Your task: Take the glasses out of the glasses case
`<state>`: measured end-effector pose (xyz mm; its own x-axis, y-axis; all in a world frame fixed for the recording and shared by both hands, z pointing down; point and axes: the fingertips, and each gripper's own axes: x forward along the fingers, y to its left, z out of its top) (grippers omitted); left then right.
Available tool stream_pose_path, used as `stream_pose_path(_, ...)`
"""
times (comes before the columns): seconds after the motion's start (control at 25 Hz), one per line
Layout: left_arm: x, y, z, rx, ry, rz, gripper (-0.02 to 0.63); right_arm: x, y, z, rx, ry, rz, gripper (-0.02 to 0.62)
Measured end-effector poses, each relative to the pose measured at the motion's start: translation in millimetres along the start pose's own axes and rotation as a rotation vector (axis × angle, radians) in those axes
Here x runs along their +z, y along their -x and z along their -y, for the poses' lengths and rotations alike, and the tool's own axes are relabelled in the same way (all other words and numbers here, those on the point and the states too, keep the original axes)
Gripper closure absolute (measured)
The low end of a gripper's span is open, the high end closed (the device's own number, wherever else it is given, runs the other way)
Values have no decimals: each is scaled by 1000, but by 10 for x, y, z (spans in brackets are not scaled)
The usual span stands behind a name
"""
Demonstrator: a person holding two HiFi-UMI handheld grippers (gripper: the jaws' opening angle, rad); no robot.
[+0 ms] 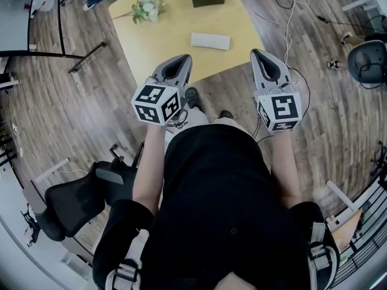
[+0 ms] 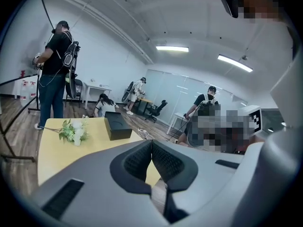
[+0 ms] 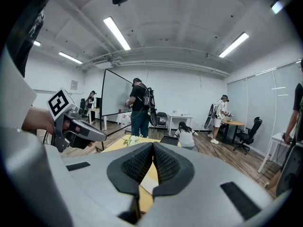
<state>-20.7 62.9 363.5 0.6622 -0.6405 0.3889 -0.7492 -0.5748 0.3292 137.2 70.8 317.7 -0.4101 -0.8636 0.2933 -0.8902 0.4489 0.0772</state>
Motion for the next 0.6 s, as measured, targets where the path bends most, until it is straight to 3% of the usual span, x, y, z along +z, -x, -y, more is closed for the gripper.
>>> stream_pose_path(0.6,340,-283,-849,-110,-16,-31,584,182,-877,-122,-92,-7,-45,577)
